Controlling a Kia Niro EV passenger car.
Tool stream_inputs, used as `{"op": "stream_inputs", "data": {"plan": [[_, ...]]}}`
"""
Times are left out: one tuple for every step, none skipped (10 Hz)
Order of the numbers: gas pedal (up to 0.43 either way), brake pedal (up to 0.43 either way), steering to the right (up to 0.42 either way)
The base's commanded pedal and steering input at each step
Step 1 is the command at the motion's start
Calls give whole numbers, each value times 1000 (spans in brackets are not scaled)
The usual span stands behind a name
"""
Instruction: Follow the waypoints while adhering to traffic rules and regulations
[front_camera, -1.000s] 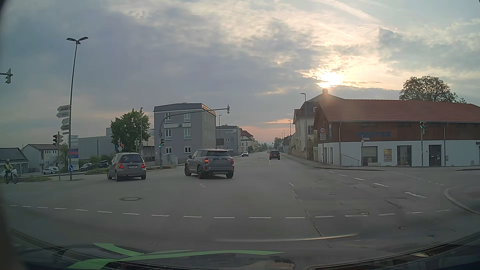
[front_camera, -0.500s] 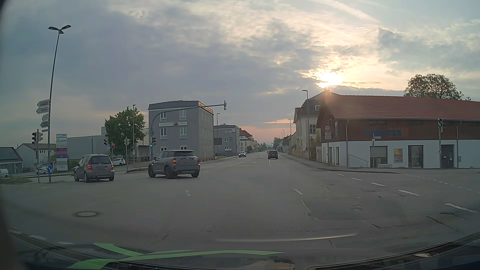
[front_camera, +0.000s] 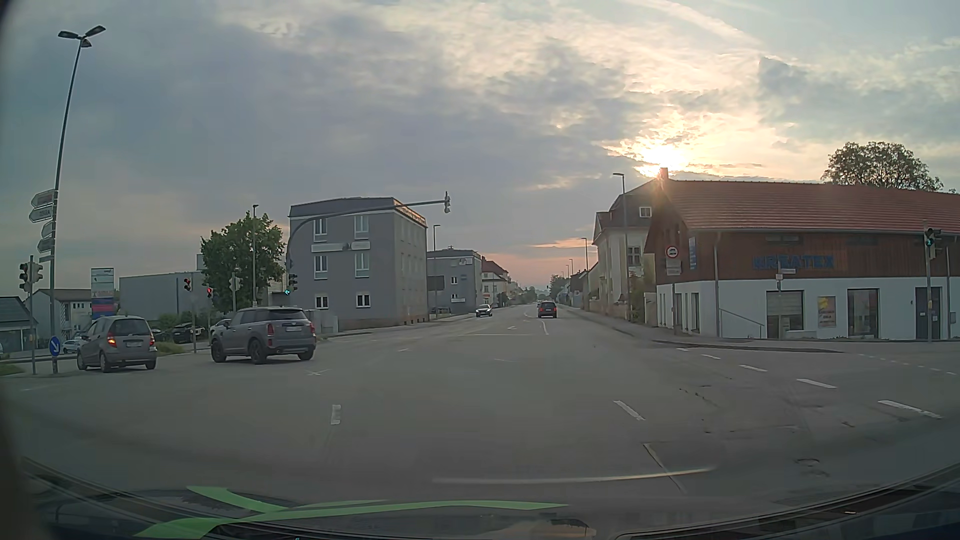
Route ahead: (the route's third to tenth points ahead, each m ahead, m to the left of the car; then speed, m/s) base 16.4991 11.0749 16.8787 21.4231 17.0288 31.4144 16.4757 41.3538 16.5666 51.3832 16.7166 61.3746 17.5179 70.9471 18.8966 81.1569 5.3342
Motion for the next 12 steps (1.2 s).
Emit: {"op": "stream_inputs", "data": {"plan": [[20, 0, -28], [20, 0, -29], [8, 0, -29], [8, 0, -31], [8, 0, -35], [8, 0, -41], [8, 0, -52], [8, 0, -65], [8, 0, -77], [8, 0, -92], [8, 0, -104], [8, 0, -115]]}}
